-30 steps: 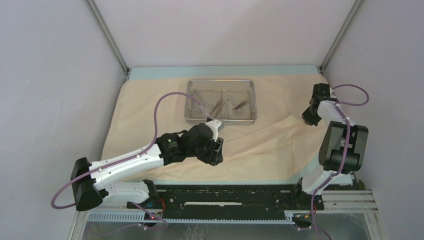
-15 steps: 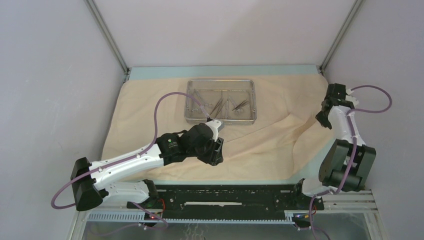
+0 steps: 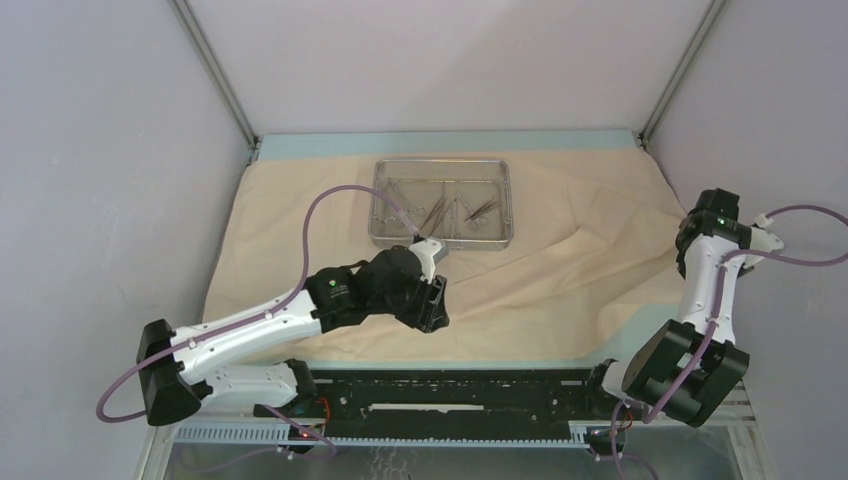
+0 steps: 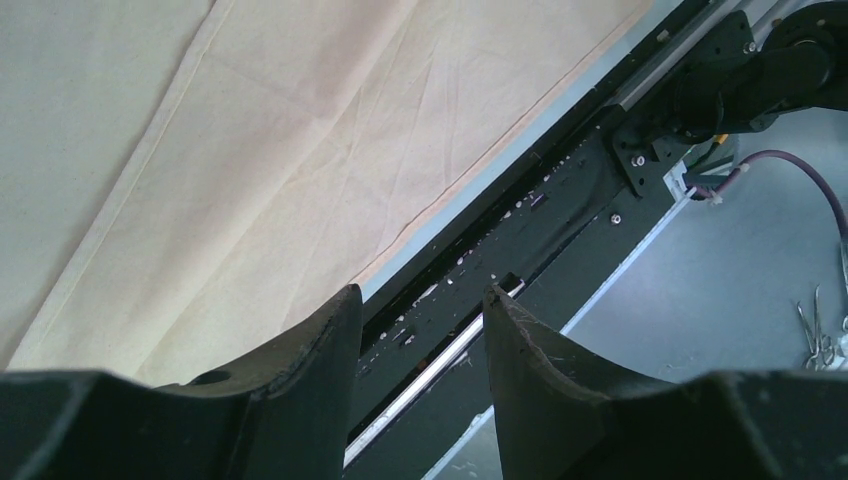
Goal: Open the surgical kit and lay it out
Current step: Smooth out the surgical kit at the center of the board.
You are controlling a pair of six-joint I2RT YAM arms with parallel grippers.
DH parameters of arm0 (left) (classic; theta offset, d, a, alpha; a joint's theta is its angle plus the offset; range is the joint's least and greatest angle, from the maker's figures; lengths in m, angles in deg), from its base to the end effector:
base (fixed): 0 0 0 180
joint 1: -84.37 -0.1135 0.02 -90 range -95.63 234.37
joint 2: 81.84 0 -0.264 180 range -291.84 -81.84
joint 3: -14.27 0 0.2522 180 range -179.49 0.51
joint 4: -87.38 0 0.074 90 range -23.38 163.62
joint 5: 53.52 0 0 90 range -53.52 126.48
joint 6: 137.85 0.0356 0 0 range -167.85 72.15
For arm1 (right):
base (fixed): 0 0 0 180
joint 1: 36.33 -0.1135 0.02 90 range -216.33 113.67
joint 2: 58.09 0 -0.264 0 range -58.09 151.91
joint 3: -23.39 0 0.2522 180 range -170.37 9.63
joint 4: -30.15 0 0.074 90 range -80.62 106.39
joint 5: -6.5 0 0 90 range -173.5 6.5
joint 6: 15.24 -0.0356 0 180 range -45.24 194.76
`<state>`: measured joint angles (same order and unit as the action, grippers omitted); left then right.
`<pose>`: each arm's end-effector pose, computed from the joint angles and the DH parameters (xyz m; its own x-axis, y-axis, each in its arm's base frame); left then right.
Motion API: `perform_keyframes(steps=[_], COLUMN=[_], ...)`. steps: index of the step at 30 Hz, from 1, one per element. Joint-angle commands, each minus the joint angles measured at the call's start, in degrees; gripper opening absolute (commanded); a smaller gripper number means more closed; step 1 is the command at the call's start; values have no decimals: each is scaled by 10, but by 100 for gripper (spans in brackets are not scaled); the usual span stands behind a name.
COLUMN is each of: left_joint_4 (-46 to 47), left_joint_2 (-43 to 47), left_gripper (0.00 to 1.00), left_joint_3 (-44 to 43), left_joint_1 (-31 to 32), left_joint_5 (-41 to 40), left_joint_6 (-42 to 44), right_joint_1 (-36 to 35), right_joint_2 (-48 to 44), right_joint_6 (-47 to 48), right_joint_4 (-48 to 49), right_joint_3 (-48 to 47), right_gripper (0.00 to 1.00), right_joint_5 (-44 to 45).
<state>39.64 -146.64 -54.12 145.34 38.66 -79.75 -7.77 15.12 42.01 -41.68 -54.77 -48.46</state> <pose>0.1143 -0.2087 0.2918 -0.7557 0.2734 -0.5952 0.5744 0.7133 -0.4017 0.1971 -0.1305 0.2931 -0.3605 0.7005 -0.6159 0.9327 0.2763 -0.2317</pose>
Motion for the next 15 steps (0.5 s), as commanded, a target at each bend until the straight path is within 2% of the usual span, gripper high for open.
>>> perform_keyframes(steps=[1, 6, 15], left_joint_4=[4, 0, -8], left_joint_2=[26, 31, 40], left_gripper=[53, 53, 53], left_joint_3=[11, 7, 1], left_joint_1=[-3, -3, -3], left_joint_5=[12, 14, 15], left_joint_6=[14, 20, 26], right_joint_1=[53, 109, 130], right_joint_2=[-7, 24, 133], right_joint_6=[-50, -55, -69], right_joint_4=[-60, -66, -71], right_joint_3=[-1, -4, -63], right_gripper=[0, 0, 0], right_joint_5=[59, 54, 75])
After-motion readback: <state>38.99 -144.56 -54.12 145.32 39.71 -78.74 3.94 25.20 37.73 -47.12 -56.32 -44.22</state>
